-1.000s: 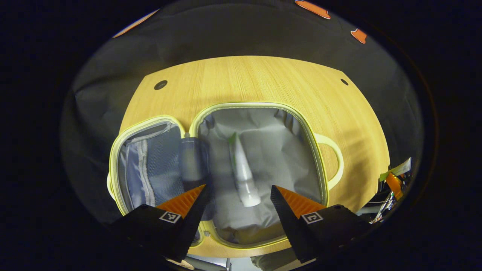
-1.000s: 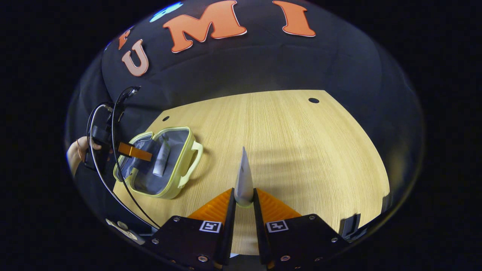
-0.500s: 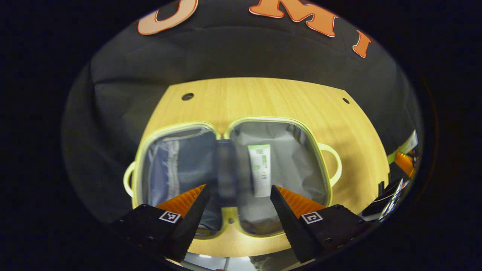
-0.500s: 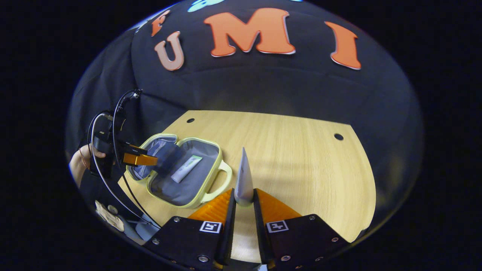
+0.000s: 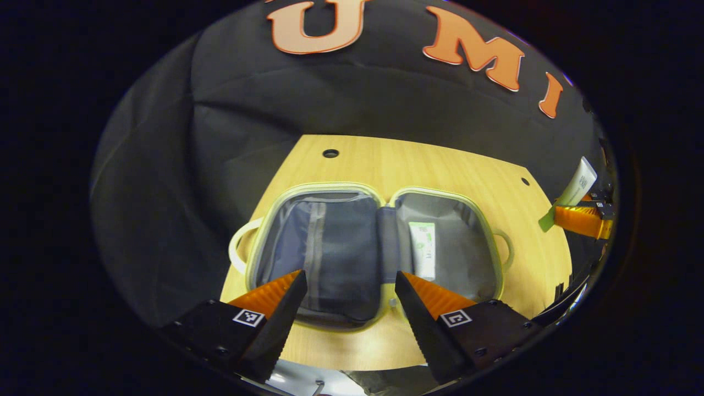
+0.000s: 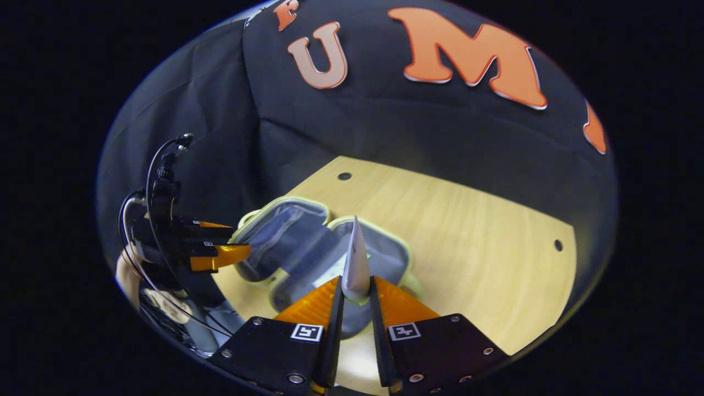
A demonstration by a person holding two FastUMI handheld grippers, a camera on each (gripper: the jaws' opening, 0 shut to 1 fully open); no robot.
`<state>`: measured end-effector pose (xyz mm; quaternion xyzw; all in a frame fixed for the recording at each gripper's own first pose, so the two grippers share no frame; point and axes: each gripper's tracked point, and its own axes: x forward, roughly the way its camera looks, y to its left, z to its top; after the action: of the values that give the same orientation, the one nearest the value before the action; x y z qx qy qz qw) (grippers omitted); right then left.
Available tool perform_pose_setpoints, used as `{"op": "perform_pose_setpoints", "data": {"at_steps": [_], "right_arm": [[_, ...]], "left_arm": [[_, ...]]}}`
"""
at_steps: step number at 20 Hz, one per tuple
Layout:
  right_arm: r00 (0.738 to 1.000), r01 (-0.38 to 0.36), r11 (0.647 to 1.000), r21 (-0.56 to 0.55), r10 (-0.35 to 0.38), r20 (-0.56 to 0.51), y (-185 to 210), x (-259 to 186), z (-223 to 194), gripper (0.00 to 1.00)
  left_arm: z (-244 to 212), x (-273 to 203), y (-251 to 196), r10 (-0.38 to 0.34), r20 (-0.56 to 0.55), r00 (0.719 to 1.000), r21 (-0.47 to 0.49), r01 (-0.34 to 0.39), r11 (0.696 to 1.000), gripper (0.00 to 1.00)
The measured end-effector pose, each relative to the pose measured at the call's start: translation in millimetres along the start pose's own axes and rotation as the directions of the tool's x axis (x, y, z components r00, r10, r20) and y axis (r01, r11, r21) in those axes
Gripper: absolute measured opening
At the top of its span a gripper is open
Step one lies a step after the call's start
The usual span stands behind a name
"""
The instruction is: First open the suitcase, pack the skin care products into it, and then close the suitcase.
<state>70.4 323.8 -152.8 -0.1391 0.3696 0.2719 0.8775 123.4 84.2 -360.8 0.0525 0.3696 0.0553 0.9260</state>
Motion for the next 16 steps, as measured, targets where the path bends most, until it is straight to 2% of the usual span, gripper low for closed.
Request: {"op": "perform_pose_setpoints", "data": {"at_steps": [4, 7, 10, 11, 12, 15, 16], "right_arm": [[0.989, -0.035, 0.998, 0.048, 0.042, -0.143, 18, 46, -28, 0.3], [0.976, -0.003, 0.993, 0.116, 0.028, -0.214, 15, 72, -47, 0.3], [0.962, 0.052, 0.989, 0.137, -0.012, -0.274, 3, 94, -69, 0.29], [0.957, 0.057, 0.986, 0.155, -0.01, -0.291, 3, 98, -75, 0.24], [0.953, 0.068, 0.984, 0.166, -0.015, -0.302, 2, 102, -80, 0.3], [0.95, 0.097, 0.982, 0.159, -0.044, -0.31, -5, 107, -89, 0.31], [0.952, 0.106, 0.983, 0.151, -0.056, -0.302, -8, 106, -89, 0.42]], "left_arm": [[-24, -12, 40, 0.057, -0.006, 0.998, -0.056, -0.057, 0.997, 1.0], [-38, -16, 64, 0.098, -0.017, 0.995, -0.067, -0.099, 0.993, 1.0], [-50, -21, 74, 0.099, -0.031, 0.995, -0.094, -0.102, 0.99, 0.99], [-54, -19, 78, 0.099, -0.036, 0.994, -0.104, -0.103, 0.989, 1.0], [-57, -17, 80, 0.101, -0.039, 0.994, -0.109, -0.105, 0.988, 1.0], [-64, -15, 80, 0.098, -0.047, 0.994, -0.104, -0.102, 0.989, 1.0], [-66, -14, 79, 0.094, -0.052, 0.994, -0.102, -0.099, 0.99, 1.0]]}}
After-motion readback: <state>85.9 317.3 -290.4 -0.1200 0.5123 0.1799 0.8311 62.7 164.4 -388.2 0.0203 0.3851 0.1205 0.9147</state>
